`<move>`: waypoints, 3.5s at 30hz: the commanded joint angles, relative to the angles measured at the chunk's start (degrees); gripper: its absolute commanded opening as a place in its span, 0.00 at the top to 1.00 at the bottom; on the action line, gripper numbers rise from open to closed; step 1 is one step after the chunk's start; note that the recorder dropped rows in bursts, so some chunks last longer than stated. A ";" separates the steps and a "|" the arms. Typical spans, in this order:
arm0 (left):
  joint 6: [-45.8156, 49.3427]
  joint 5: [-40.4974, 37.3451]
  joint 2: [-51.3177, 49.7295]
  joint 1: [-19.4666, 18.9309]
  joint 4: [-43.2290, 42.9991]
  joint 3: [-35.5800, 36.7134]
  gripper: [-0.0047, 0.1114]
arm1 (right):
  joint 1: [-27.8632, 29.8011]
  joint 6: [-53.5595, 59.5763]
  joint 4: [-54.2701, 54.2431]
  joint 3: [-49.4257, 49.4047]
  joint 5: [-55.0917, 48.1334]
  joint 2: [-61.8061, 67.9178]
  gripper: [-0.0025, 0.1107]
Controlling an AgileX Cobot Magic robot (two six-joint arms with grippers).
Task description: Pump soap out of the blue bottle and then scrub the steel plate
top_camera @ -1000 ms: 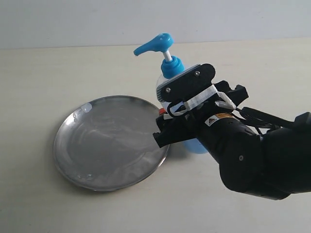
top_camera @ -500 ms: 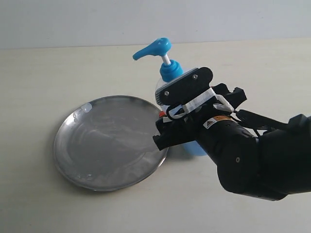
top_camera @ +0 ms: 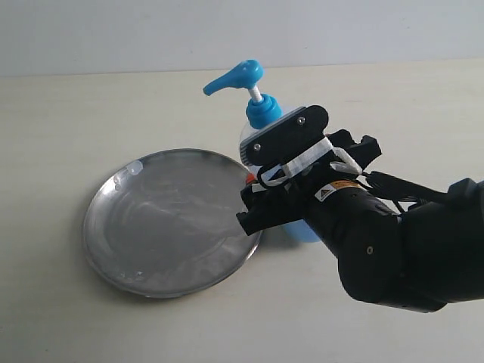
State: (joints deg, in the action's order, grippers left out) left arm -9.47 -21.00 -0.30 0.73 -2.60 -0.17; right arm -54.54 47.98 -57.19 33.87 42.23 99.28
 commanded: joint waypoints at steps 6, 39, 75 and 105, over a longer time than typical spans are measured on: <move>0.04 0.24 0.30 -0.07 0.35 -0.28 0.96 | -0.13 0.04 2.36 0.25 2.95 -0.55 0.98; 0.04 0.24 -17.54 0.05 0.22 -19.47 0.96 | -0.13 -1.57 3.43 0.25 3.69 -0.55 0.98; 0.04 0.17 -39.82 18.71 -0.26 -42.37 0.96 | -0.13 -1.57 3.43 0.25 4.63 -0.55 0.98; 0.04 0.01 -40.12 18.71 -0.26 -42.37 0.96 | -0.13 -1.57 3.43 0.25 5.48 -0.55 0.98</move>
State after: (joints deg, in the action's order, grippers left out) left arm -9.47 -21.00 -40.23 18.97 -2.81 -42.05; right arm -54.54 46.27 -55.64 33.87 42.44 99.48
